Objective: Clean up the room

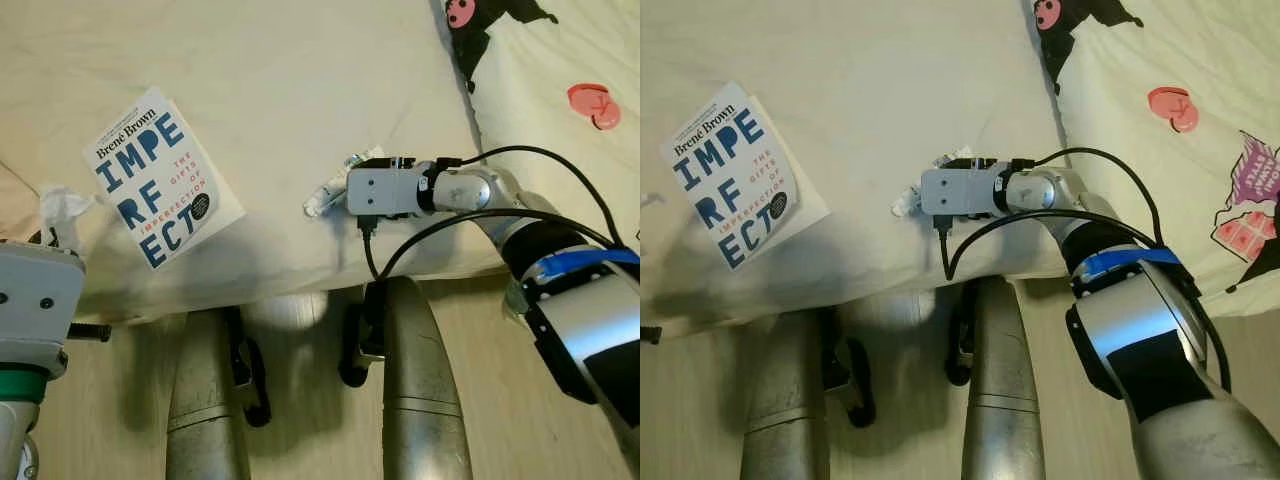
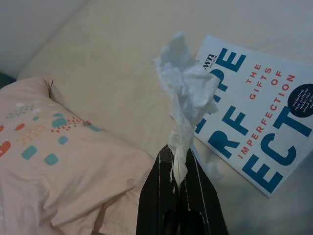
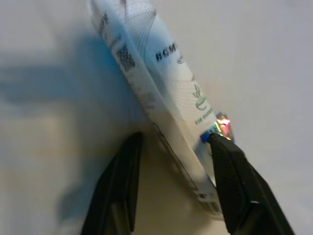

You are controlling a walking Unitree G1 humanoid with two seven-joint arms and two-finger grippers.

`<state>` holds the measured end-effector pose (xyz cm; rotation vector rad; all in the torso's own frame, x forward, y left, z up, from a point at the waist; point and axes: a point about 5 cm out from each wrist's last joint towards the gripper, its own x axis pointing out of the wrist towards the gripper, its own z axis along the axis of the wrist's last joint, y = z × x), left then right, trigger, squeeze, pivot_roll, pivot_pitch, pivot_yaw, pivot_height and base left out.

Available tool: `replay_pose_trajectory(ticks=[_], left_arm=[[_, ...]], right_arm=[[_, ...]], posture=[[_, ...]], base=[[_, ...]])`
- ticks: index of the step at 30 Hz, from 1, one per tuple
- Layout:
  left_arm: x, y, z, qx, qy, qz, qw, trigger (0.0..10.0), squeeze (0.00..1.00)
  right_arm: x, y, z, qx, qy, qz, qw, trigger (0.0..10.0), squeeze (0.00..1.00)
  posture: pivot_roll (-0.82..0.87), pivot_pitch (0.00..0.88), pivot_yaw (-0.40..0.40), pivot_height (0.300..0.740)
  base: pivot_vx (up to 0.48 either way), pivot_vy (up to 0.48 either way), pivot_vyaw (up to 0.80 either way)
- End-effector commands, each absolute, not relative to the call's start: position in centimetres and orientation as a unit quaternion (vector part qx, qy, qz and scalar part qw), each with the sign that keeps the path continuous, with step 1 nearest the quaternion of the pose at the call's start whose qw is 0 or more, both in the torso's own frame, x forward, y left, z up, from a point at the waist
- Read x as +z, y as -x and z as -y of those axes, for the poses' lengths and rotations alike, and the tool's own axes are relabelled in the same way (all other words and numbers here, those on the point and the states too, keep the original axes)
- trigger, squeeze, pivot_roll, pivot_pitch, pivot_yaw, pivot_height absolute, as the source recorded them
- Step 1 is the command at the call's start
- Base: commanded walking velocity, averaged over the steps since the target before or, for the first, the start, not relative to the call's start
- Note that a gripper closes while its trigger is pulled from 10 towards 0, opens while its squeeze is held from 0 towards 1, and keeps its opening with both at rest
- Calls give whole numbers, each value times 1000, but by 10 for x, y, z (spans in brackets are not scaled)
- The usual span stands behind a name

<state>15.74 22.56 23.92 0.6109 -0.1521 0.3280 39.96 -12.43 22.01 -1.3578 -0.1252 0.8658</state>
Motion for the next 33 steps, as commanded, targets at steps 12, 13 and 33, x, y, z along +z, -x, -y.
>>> replay_pose_trajectory(ticks=[12, 13, 33], left_arm=[[237, -156, -229, 163, -312, 57, 934, 10000, 0], [237, -156, -229, 163, -312, 57, 934, 10000, 0], [214, -234, -230, 204, -243, 118, 941, 10000, 0]], right_arm=[[203, -401, 142, 316, 668, 61, 671, 0, 0], [203, -401, 142, 316, 668, 61, 671, 0, 0], [263, -419, 138, 153, -74, 148, 974, 0, 0]], posture=[[137, 751, 12, 590], [137, 751, 12, 590], [33, 320, -49, 590]], base=[[0, 0, 0], [0, 0, 0], [0, 0, 0]])
